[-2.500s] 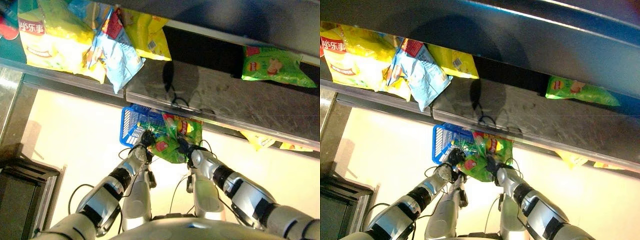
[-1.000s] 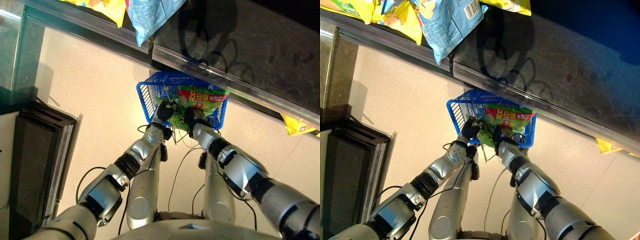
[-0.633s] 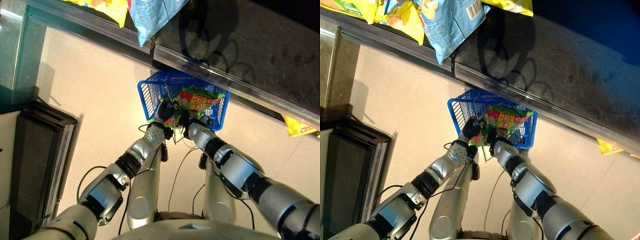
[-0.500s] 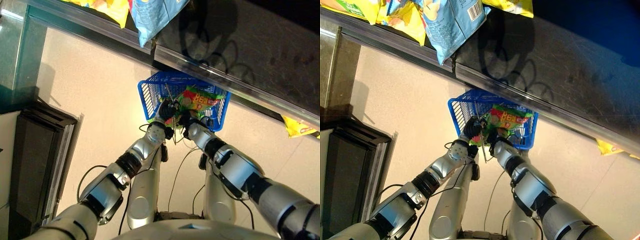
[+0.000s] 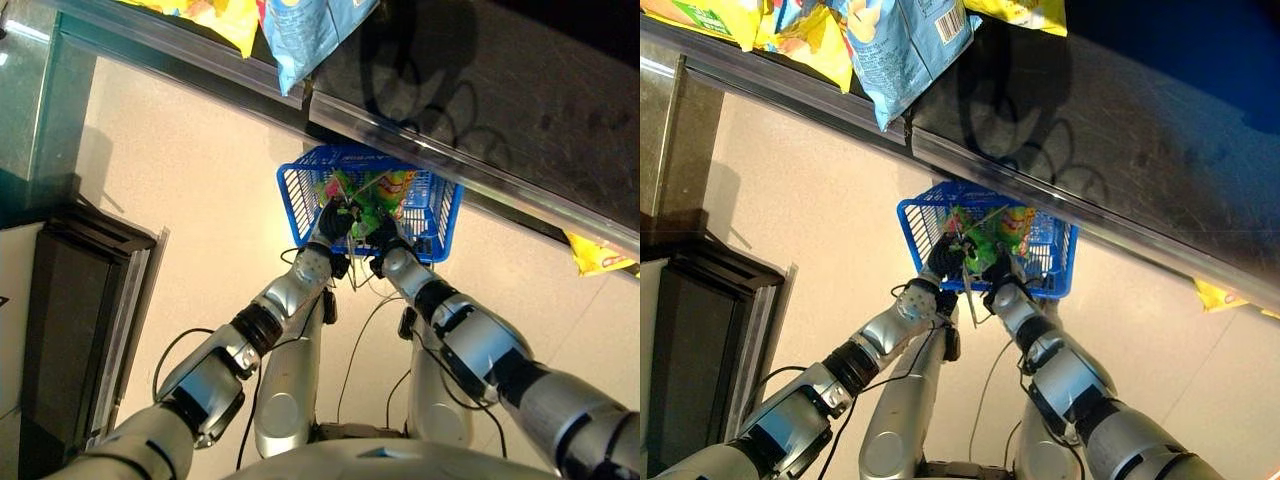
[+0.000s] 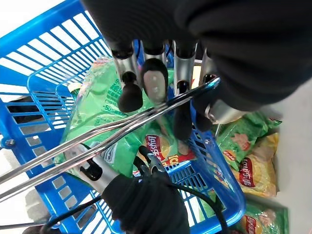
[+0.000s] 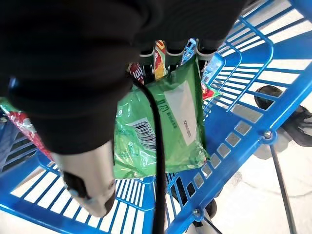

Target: Pick up the snacks into the basket

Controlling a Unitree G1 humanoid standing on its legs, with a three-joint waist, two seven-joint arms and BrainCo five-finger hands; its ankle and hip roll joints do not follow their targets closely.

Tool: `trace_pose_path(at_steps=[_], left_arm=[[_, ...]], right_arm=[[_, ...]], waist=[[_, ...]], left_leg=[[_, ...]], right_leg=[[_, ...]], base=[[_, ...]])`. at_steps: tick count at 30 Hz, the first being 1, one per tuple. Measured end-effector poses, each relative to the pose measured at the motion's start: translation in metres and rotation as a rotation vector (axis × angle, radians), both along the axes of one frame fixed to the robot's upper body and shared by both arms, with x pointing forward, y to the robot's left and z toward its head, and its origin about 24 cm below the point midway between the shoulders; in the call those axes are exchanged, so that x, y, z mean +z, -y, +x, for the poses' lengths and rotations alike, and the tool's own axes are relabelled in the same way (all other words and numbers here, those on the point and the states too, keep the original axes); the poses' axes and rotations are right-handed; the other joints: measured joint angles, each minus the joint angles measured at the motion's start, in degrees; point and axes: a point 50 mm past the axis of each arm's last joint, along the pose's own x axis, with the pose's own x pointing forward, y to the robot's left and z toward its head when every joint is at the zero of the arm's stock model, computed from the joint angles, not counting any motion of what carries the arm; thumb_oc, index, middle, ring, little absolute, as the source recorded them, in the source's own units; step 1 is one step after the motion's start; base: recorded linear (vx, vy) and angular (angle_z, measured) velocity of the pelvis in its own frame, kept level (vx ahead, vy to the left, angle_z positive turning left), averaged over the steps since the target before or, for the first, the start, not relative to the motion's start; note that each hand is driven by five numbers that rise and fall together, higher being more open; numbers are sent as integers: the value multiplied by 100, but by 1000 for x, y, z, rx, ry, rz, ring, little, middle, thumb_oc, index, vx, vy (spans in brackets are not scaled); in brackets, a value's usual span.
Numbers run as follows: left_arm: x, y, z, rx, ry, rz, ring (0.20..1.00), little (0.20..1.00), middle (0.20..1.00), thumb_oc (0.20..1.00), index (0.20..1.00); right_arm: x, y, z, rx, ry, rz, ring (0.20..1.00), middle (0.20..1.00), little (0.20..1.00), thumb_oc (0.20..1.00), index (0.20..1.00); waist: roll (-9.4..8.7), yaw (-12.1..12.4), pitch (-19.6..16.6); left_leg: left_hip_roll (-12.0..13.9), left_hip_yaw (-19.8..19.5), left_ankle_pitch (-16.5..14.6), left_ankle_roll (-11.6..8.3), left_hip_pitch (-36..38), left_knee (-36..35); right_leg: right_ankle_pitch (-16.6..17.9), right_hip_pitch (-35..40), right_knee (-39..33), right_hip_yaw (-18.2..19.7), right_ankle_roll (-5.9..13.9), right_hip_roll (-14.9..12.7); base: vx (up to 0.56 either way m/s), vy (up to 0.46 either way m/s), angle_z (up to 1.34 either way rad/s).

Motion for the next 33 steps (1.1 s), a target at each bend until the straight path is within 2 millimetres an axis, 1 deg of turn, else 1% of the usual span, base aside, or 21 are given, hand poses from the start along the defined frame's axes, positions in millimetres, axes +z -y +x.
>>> trace_pose_path(at_steps=[3,7,8,10,12,13,14,15,16,19,21,22,23,24,25,26,27,28,30,31,33], left_arm=[[-1,-3,0,14,-4,-2,200,200,200,200,200],[-8,-20,1,65,-29,-2,200,200,200,200,200],[-17,-32,0,105,-57,0,200,200,200,200,200],[-24,-41,-1,152,-86,-17,200,200,200,200,200],[-49,-68,-7,246,-171,5,200,200,200,200,200],[-66,-83,-12,318,-245,12,200,200,200,200,200],[-84,-96,-19,363,-311,45,200,200,200,200,200],[-91,-102,-22,389,-341,54,200,200,200,200,200],[-103,-120,-30,444,-389,74,200,200,200,200,200],[-117,-140,-37,529,-456,72,200,200,200,200,200],[-133,-163,-49,636,-560,88,200,200,200,200,200],[-141,-172,-59,667,-608,101,200,200,200,200,200],[-148,-183,-69,681,-631,142,200,200,200,200,200],[-149,-186,-72,693,-641,146,200,200,200,200,200],[-153,-188,-77,709,-664,148,200,200,200,200,200],[-157,-191,-82,693,-691,188,200,200,200,200,200],[-159,-192,-85,683,-704,203,200,200,200,200,200],[-165,-194,-94,668,-731,225,200,200,200,200,200],[-173,-199,-110,683,-771,216,200,200,200,200,200],[-179,-203,-121,689,-808,231,200,200,200,200,200],[-190,-201,-142,734,-874,160,200,200,200,200,200]], right_arm=[[-1,9,0,-27,3,0,1000,1000,1000,1000,1000],[-4,26,-4,-61,26,40,1000,1000,1000,1000,1000],[-10,28,-10,-73,22,77,1000,1000,1000,1000,1000],[-15,28,-20,-43,41,117,1000,1000,1000,1000,1000],[-33,38,-38,-68,7,159,1000,1000,1000,1000,1000],[-48,45,-51,-100,-44,171,1000,1000,1000,1000,1000],[-60,51,-61,-125,-83,182,1000,1000,1000,1000,1000],[-66,54,-66,-138,-109,178,1000,1000,1000,1000,1000],[-80,69,-81,-194,-167,181,1000,1000,1000,1000,1000],[-101,96,-107,-300,-251,190,1000,1000,1000,1000,1000],[-115,105,-126,-416,-313,267,1000,1000,1000,1000,1000],[-120,103,-132,-413,-332,280,1000,1000,1000,1000,1000],[-127,105,-146,-426,-354,303,1000,1000,1000,1000,1000],[-129,105,-149,-436,-359,317,1000,1000,1000,1000,1000],[-132,106,-156,-450,-378,324,1000,1000,1000,1000,1000],[-139,105,-167,-472,-409,354,1000,1000,1000,1000,1000],[-141,103,-172,-474,-422,361,1000,1000,1000,1000,1000],[-145,100,-179,-470,-443,373,1000,1000,1000,1000,1000],[-144,97,-180,-440,-437,391,1000,1000,1000,1000,1000],[-144,96,-180,-428,-436,398,1000,1000,1000,1000,1000],[-145,102,-186,-438,-441,401,1000,1000,1000,1000,1000]], waist=[[0,-4,0],[-14,-113,9],[-33,-189,18],[-64,-247,36],[-174,-410,79],[-249,-488,71],[-357,-572,63],[-428,-576,55],[-590,-632,48],[-755,-675,40],[-988,-762,23],[-1130,-708,-92],[-1266,-701,-234],[-1291,-633,-250],[-1299,-626,-342],[-1274,-616,-429],[-1300,-602,-529],[-1299,-564,-736],[-1272,-429,-1040],[-1264,-419,-1218],[-1105,-430,-1403]], left_leg=[[-1,-1,1,1,0,0],[4,4,18,38,75,1],[4,7,6,42,152,2],[7,29,-9,83,295,2],[22,75,-83,161,657,9],[20,72,-122,195,936,6],[32,125,-221,141,1195,10],[39,152,-229,135,1315,7],[65,239,-306,98,1552,17],[111,392,-378,94,1819,52],[117,608,-452,97,2364,-2],[159,769,-571,87,2582,4],[230,1024,-672,120,2617,89],[256,1185,-664,109,2715,54],[365,1246,-683,88,2745,58],[479,1300,-633,19,2834,23],[486,1335,-615,-28,2860,6],[560,1448,-628,-77,2880,1],[739,1672,-667,-181,3019,-8],[745,1790,-706,-237,3134,-9],[836,1803,-762,-319,3344,-8]], right_leg=[[-1,5,2,-5,-1,1],[-20,109,19,-68,0,5],[-49,173,50,-70,6,2],[-100,286,104,-61,4,-1],[-196,599,182,-36,1,-2],[-258,872,190,-41,9,0],[-318,1078,229,15,3,-4],[-335,1181,227,41,2,-3],[-350,1342,239,122,-3,12],[-370,1548,268,236,-28,21],[-338,1969,218,336,-16,37],[-307,2029,214,289,-9,13],[-137,2067,44,-63,-107,-31],[-185,2054,122,-321,-71,-66],[-320,2062,178,-386,-37,-60],[-538,2033,623,-248,-101,98],[-597,2019,572,-232,-185,155],[-603,2024,476,-216,-261,229],[-520,2151,204,-215,-266,348],[-357,2230,115,-198,-285,359],[-324,2474,-13,-227,-373,447]], base=[[-1,11,0],[8,1,5],[0,0,0],[20,6,-2],[57,21,-5],[57,43,-9],[57,50,-10],[39,37,-31],[69,82,-31],[59,113,-23],[-2,72,-55],[-20,115,-80],[1,176,-95],[57,143,-78],[76,126,-50],[69,65,-30],[84,-8,-23],[113,-71,-51],[111,-111,-75],[110,-156,-52],[121,-182,-19]])
